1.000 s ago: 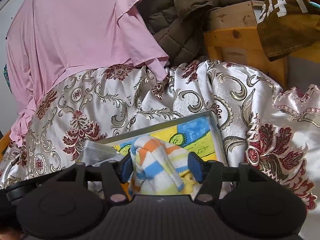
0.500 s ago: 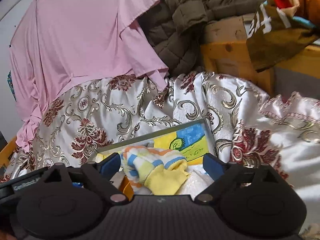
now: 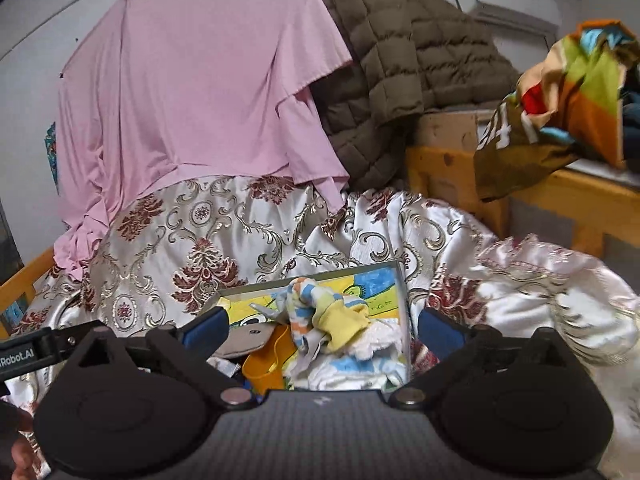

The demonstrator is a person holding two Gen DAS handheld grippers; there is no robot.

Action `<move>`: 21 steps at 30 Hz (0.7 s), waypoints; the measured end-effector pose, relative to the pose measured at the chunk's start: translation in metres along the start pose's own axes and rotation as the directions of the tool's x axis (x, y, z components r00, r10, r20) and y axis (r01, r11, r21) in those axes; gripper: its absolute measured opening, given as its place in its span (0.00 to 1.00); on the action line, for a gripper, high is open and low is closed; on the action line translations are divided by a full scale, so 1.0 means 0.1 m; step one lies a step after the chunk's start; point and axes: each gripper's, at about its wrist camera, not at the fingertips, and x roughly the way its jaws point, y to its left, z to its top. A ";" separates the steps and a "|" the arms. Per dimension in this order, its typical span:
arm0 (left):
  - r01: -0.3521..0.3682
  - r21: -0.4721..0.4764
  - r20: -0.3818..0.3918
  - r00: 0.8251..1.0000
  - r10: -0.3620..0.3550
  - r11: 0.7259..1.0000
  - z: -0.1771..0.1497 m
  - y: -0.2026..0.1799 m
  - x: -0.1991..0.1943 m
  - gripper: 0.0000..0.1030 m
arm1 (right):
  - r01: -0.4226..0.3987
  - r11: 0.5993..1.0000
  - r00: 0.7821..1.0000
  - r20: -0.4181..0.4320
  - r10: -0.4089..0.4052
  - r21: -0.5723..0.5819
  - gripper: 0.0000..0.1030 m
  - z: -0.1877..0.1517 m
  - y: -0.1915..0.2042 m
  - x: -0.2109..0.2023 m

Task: Organize soft objects
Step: 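Lift both open tools away from the tray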

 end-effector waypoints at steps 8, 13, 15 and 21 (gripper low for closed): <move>-0.013 0.004 0.020 1.000 0.013 1.000 -0.32 0.11 -0.74 0.99 | 0.022 0.999 0.999 0.036 -0.021 -0.035 1.00 -0.30 0.09 -0.74; -0.011 0.013 0.017 1.000 0.011 1.000 -0.59 0.16 -1.11 0.99 | 0.037 0.998 0.999 0.036 -0.035 -0.047 0.99 -0.49 0.15 -1.07; -0.014 0.031 0.019 1.000 0.013 0.999 -0.68 0.17 -1.23 0.99 | 0.043 0.998 0.998 0.041 -0.041 -0.051 1.00 -0.56 0.18 -1.19; -0.024 0.062 0.047 0.999 0.021 0.998 -0.80 0.21 -1.53 0.99 | 0.046 0.997 0.997 0.072 -0.042 -0.056 1.00 -0.68 0.24 -1.51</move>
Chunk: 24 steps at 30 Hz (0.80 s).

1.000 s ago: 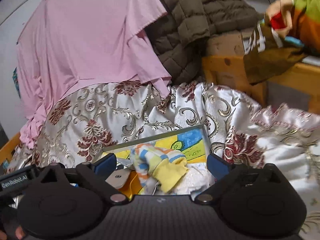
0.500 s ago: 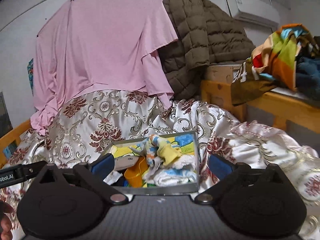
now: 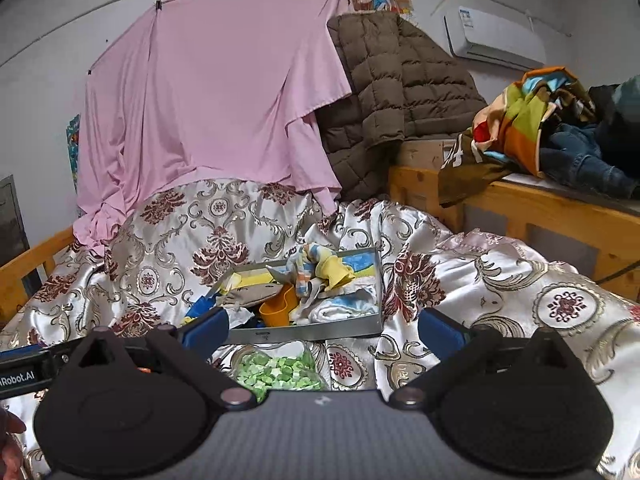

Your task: Organize soft objects

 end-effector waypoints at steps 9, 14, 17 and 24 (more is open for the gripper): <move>-0.024 0.002 0.021 0.999 0.024 1.000 -0.18 0.06 -0.29 0.99 | -0.003 0.999 1.000 -0.023 0.002 -0.049 1.00 -0.21 0.12 -0.27; -0.041 0.003 0.018 0.999 0.041 0.999 -0.30 0.11 -0.39 0.99 | 0.004 0.999 1.000 -0.015 -0.005 -0.051 1.00 -0.27 0.17 -0.40; -0.052 -0.003 0.015 0.999 0.052 0.999 -0.35 0.15 -0.44 0.99 | 0.009 0.998 1.000 -0.012 -0.010 -0.055 1.00 -0.30 0.18 -0.45; -0.066 -0.006 -0.001 0.998 0.066 0.998 -0.46 0.19 -0.54 0.99 | 0.011 0.998 1.000 -0.028 -0.013 -0.067 1.00 -0.40 0.23 -0.54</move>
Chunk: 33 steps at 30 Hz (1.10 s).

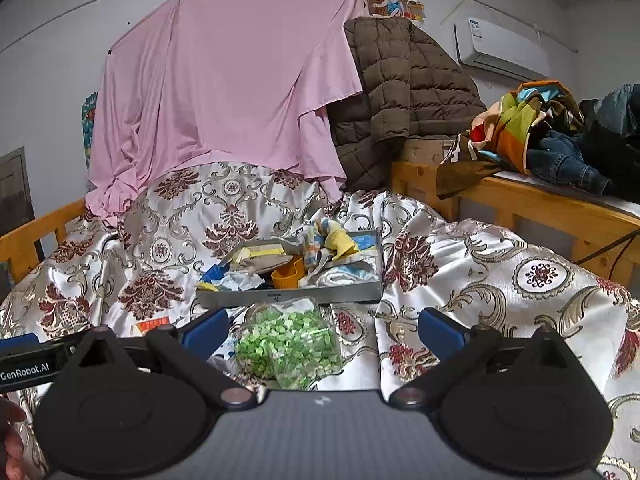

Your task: Organize soft objects

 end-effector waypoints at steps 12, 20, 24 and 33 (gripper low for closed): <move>-0.043 -0.024 -0.003 0.999 0.043 0.999 -0.06 0.08 -0.09 0.99 | -0.024 0.999 0.999 -0.043 0.023 -0.025 1.00 -0.12 0.13 -0.04; -0.041 -0.009 -0.014 0.999 0.040 0.999 -0.10 0.05 -0.11 0.99 | -0.014 0.999 0.998 -0.061 0.012 -0.032 1.00 -0.16 0.15 -0.02; -0.040 -0.010 -0.017 0.999 0.040 0.999 -0.10 0.05 -0.11 0.99 | -0.011 1.000 0.997 -0.077 0.009 -0.025 1.00 -0.18 0.14 0.01; -0.044 -0.016 -0.036 0.998 0.043 0.999 -0.14 0.06 -0.13 0.99 | -0.004 0.999 0.996 -0.090 0.000 -0.037 1.00 -0.21 0.14 0.03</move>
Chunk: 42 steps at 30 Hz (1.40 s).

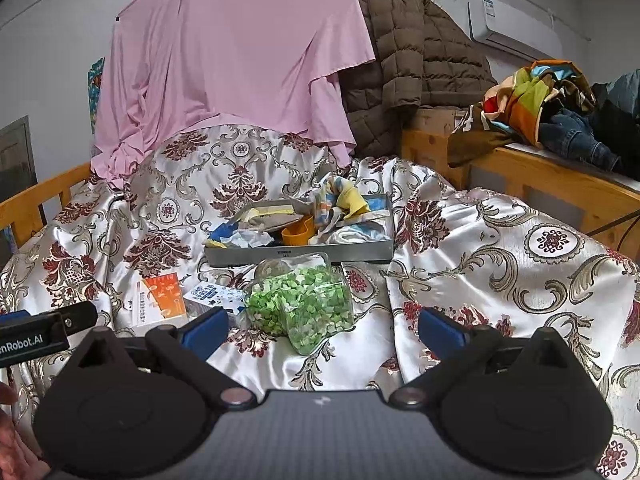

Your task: Organize soft objects

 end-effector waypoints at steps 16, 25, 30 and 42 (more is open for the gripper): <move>-0.003 0.003 -0.002 1.000 0.003 1.000 0.00 -0.01 0.00 0.99 | 0.004 1.000 1.000 -0.015 -0.004 -0.006 1.00 -0.01 -0.01 0.02; -0.003 0.003 -0.002 1.000 0.003 1.000 0.00 0.00 0.00 0.99 | 0.004 1.000 1.000 -0.016 -0.004 -0.006 1.00 -0.01 -0.01 0.02; -0.004 0.003 -0.002 1.000 0.004 1.000 0.00 0.00 0.00 0.99 | 0.004 1.000 1.000 -0.017 -0.004 -0.007 1.00 -0.01 0.00 0.02; -0.005 0.003 -0.003 1.000 0.005 1.000 0.00 0.00 0.00 0.99 | 0.005 1.000 1.000 -0.017 -0.005 -0.007 1.00 -0.01 0.00 0.02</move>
